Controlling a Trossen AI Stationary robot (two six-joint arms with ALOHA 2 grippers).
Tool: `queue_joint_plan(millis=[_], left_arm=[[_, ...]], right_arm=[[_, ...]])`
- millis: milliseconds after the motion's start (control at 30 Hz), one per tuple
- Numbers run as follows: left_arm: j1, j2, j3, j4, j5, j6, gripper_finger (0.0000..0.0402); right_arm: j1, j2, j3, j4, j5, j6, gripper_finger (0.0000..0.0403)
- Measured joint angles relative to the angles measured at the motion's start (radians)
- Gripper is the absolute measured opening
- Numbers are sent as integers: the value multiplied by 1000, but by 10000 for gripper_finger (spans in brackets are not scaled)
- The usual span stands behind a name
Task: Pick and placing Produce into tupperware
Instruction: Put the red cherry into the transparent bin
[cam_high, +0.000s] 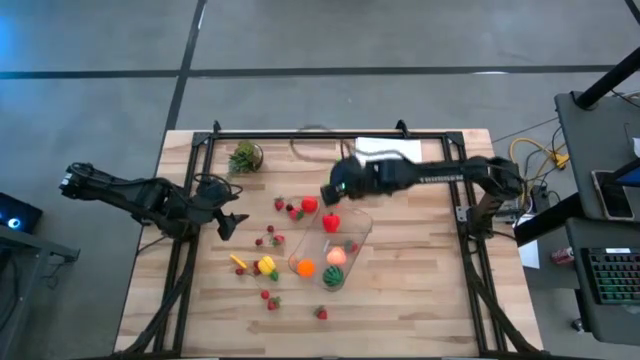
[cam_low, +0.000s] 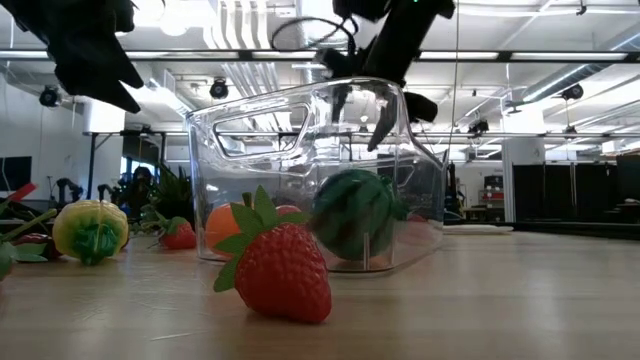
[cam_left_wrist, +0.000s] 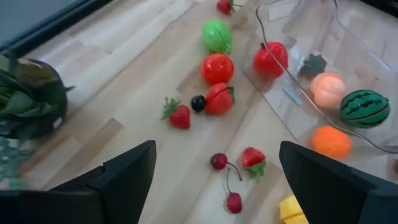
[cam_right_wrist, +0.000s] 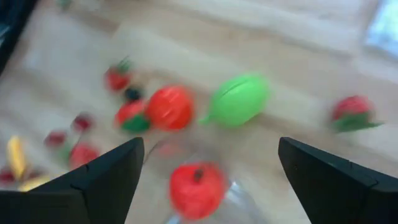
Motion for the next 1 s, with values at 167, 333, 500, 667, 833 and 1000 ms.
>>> queue_joint_plan(millis=[167, 333, 500, 667, 833, 1000], left_arm=[[58, -7, -6, 0, 0, 27, 327], [116, 5, -23, 9, 1, 18, 327], [145, 26, -41, 83, 54, -13, 327], [158, 59, -43, 109, 52, -9, 327], [183, 84, -45, 107, 52, -9, 327], [195, 107, -45, 108, 52, -8, 327]], right_arm=[[-137, 44, 54, -80, -118, -23, 364], [-236, 105, 64, -146, -183, -110, 363], [-317, 168, 29, -205, -272, -195, 363], [-342, 219, 24, -214, -277, -240, 363], [-349, 258, 23, -218, -277, -258, 363], [-348, 264, 21, -223, -256, -267, 363]])
